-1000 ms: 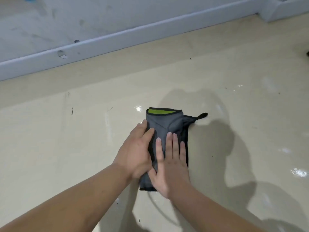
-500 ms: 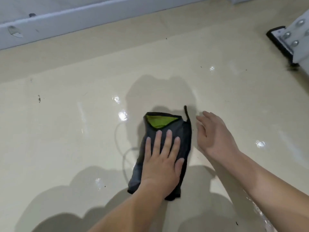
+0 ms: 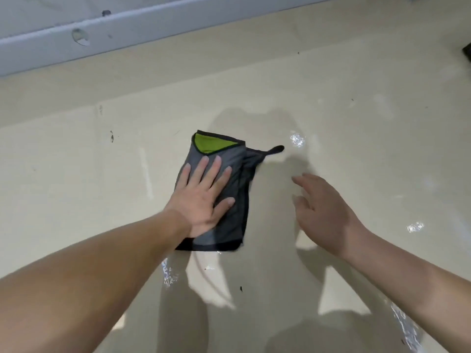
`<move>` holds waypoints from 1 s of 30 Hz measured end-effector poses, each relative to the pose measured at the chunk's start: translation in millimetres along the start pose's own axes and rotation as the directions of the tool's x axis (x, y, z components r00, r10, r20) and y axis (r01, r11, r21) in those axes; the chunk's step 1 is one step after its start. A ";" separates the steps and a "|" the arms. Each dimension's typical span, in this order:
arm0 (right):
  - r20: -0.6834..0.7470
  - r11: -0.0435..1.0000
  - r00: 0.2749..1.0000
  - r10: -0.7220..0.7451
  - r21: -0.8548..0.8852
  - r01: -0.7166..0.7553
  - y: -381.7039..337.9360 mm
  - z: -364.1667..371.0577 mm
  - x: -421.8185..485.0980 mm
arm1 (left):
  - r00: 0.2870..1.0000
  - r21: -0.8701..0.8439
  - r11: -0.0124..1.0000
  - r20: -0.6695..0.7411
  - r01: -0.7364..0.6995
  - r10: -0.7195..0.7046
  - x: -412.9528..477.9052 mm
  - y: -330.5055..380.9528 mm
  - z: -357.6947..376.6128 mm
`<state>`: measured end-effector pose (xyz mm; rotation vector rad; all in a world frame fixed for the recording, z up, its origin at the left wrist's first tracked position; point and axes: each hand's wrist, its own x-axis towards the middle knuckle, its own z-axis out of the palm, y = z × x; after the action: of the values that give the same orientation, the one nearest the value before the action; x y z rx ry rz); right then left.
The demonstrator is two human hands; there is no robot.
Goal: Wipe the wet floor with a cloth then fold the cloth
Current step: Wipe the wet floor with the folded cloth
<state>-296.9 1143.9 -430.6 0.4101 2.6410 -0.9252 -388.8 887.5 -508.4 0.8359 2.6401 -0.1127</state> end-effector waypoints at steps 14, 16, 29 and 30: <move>0.451 0.714 0.884 0.124 -0.660 0.236 -127.8 37.7 -60.8 | 0.884 -0.054 0.885 -0.101 -0.463 0.456 -108.0 -6.0 60.0; 0.446 0.711 0.886 0.125 -0.664 0.233 -147.2 64.2 -53.0 | 0.876 -0.063 0.880 -0.158 -0.470 0.456 -114.5 -26.4 64.8; 0.063 0.972 0.998 0.002 -0.236 0.013 -220.2 186.0 -18.1 | 0.907 -0.278 0.887 -0.098 0.369 -0.408 -195.1 -161.1 78.3; 0.036 0.966 0.999 -0.024 -0.255 0.032 -216.0 187.4 -19.0 | 0.910 -0.291 0.884 -0.087 0.366 -0.406 -205.6 -147.1 81.2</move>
<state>-321.8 858.7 -443.4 0.2924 2.6952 -0.5812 -291.0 640.7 -513.1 0.2257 2.8395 0.2101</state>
